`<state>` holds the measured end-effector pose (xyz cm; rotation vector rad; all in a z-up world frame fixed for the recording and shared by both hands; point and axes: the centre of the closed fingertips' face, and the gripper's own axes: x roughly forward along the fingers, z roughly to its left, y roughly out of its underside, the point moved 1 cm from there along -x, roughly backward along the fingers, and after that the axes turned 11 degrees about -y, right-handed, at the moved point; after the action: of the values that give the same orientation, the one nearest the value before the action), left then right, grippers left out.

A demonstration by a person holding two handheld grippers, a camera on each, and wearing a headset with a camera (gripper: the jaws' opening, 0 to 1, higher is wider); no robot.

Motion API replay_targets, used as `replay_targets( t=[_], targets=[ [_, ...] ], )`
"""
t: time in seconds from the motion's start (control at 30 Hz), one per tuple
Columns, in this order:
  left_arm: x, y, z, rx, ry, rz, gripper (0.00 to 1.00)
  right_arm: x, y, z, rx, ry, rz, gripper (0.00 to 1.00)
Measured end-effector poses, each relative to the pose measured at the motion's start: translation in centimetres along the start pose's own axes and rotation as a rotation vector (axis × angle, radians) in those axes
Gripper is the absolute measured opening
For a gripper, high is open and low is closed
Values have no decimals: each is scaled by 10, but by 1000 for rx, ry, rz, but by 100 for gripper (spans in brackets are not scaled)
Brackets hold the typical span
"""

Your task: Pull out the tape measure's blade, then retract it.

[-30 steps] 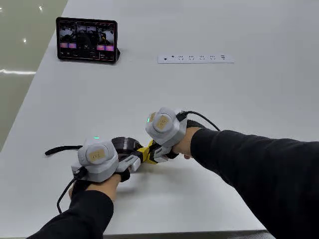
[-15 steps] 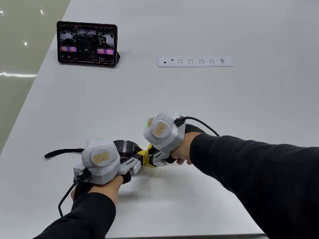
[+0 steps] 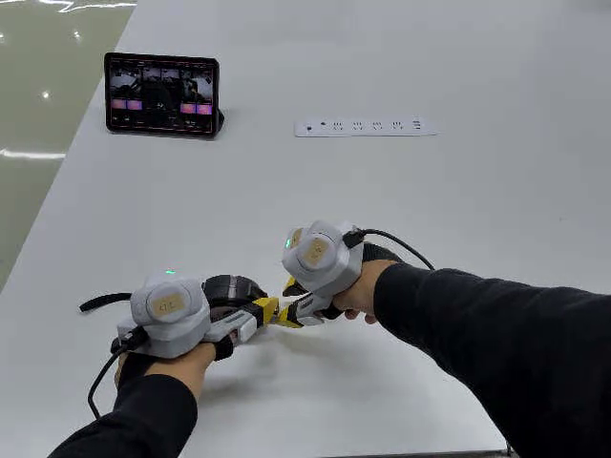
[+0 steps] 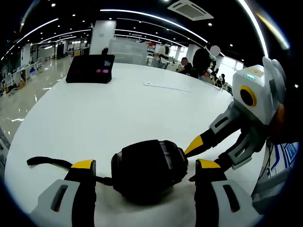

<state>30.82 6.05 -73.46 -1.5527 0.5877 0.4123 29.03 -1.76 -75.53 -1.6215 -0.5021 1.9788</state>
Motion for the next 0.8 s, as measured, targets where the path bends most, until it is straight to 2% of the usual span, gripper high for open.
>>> replay_targets(
  t=[0.03,0.1,0.17,0.27,0.3,0.33,0.53,0.63,0.8],
  targets=[
    [-1,-4,0,12,2,-29,92,-2,1,1,3,3,-3,23],
    [-4,-4,-2,14,25,-25,99,-7,3,4,3,12,-20,26],
    [-8,0,-8,15,80,7,99,-11,6,5,-3,27,-27,27],
    [-10,-1,-9,39,122,-8,99,-18,11,6,3,42,-36,30],
    [-13,0,-14,48,166,-4,99,-22,12,7,7,53,-49,32],
    [-15,0,-15,48,182,-5,99,-25,13,8,15,57,-57,32],
    [-25,8,-8,125,254,31,99,-42,32,17,60,76,-94,34],
    [-31,13,-2,145,271,57,99,-49,40,21,79,90,-111,35],
    [-38,18,4,195,293,72,99,-58,49,27,88,107,-131,36]
  ],
)
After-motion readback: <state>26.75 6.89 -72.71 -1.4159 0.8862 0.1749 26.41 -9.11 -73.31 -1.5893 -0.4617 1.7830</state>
